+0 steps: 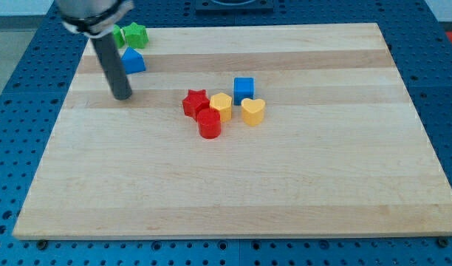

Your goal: Slide the blue triangle vertically above the red star

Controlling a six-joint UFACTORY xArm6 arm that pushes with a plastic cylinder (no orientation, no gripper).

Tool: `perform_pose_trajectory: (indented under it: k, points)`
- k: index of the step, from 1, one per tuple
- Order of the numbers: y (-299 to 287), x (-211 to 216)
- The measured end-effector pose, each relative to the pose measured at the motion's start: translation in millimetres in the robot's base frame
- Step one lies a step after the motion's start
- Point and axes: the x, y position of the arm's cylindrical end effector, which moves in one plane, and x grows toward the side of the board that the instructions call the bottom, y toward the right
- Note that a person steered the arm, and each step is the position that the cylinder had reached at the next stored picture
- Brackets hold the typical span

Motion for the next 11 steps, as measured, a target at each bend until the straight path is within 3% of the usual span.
perform_pose_trajectory:
  k: [2, 5, 7, 10, 11]
  points:
    - [-29.1, -56.1]
    - [29.7, -78.8]
    - [44.8, -115.8]
    - [86.3, -67.9]
    - [96.1, -82.3]
